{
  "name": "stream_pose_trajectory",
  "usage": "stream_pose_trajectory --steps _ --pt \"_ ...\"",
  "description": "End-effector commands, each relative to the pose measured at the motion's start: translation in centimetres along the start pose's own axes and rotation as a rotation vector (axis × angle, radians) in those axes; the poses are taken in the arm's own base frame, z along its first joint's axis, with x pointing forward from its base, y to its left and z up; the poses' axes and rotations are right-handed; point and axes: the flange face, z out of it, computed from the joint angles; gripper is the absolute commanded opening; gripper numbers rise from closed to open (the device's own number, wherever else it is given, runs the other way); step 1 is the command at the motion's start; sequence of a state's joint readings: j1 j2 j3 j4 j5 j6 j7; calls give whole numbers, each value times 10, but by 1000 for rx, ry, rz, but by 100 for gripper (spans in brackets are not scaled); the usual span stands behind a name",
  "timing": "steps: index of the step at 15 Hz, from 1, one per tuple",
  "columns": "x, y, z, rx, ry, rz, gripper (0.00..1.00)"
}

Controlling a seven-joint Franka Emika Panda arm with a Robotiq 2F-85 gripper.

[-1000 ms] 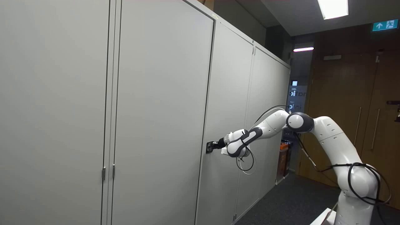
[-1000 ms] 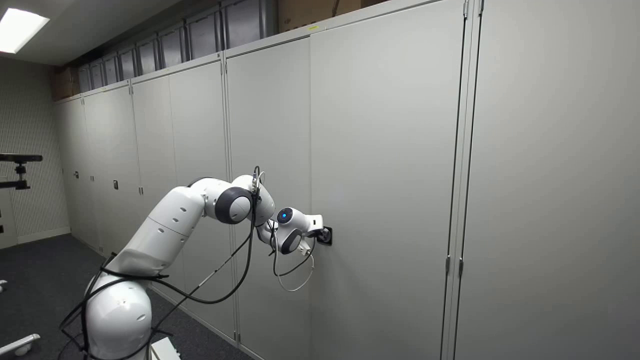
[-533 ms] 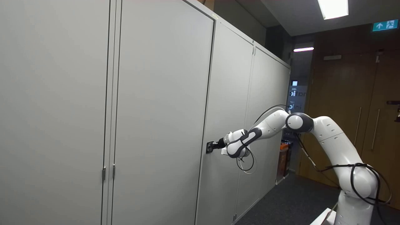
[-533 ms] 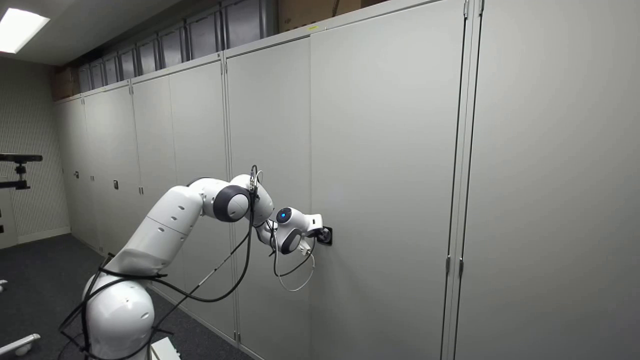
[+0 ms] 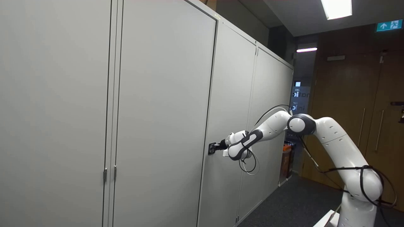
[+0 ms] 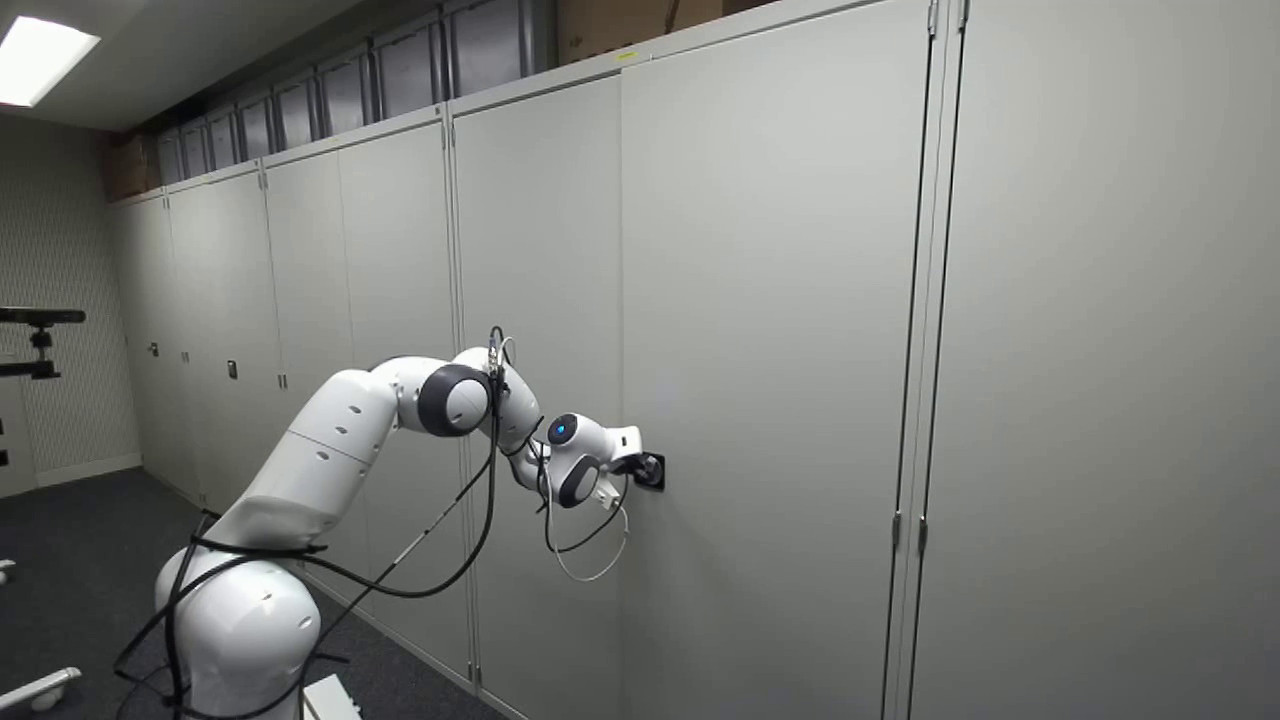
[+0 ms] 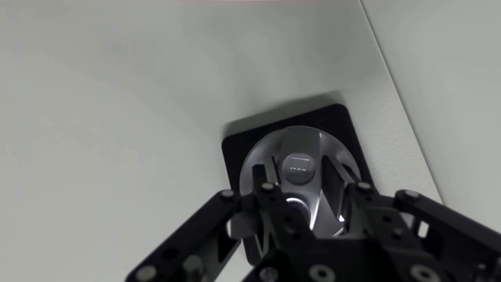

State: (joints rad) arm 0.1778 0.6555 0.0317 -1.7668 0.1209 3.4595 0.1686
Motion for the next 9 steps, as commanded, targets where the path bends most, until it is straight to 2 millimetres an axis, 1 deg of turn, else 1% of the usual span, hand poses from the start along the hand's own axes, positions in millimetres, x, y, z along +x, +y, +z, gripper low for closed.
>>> stream_pose_trajectory --steps 1,9 --pt "2 8 -1 -60 2 -17 10" --pt "-4 -1 -1 -126 22 -57 10"
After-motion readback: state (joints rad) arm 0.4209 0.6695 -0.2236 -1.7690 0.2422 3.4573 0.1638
